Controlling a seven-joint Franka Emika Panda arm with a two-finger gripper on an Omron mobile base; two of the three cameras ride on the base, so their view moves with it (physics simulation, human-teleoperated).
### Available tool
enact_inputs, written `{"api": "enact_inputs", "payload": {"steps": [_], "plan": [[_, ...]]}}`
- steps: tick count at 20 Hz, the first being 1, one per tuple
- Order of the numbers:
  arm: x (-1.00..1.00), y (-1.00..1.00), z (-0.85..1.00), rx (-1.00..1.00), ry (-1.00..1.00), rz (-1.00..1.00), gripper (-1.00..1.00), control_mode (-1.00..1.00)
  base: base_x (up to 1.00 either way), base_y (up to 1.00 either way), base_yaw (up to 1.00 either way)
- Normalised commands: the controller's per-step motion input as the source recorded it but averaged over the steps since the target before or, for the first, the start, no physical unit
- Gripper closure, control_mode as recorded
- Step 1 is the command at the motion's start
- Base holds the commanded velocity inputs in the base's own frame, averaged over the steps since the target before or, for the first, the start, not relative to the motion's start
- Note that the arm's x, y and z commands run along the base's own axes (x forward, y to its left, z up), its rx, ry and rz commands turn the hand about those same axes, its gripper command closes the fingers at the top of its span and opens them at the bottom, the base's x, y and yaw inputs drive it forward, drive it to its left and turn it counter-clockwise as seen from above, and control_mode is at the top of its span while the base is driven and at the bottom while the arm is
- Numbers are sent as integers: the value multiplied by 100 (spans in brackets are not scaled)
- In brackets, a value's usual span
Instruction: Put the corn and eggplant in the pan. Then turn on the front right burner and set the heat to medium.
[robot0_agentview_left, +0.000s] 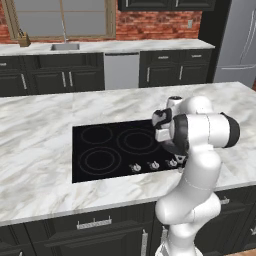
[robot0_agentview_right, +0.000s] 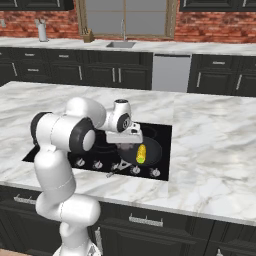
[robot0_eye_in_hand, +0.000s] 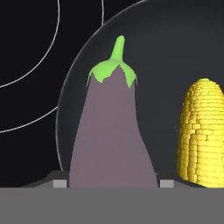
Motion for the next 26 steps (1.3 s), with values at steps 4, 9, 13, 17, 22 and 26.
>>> {"api": "enact_inputs", "payload": {"steps": [4,9,13,17,22,26], "plan": [[33,-9,-5,0,0,0,100,-100,0,0,0],[2,-17,-2,0,0,0,100,-100,0,0,0],[0,-1,-16,0,0,0,100,-100,0,0,0],[0,0,-21,0,0,0,100,-100,0,0,0],[0,0,-21,0,0,0,100,-100,0,0,0],[0,0,-7,0,0,0,100,-100,0,0,0]]}}
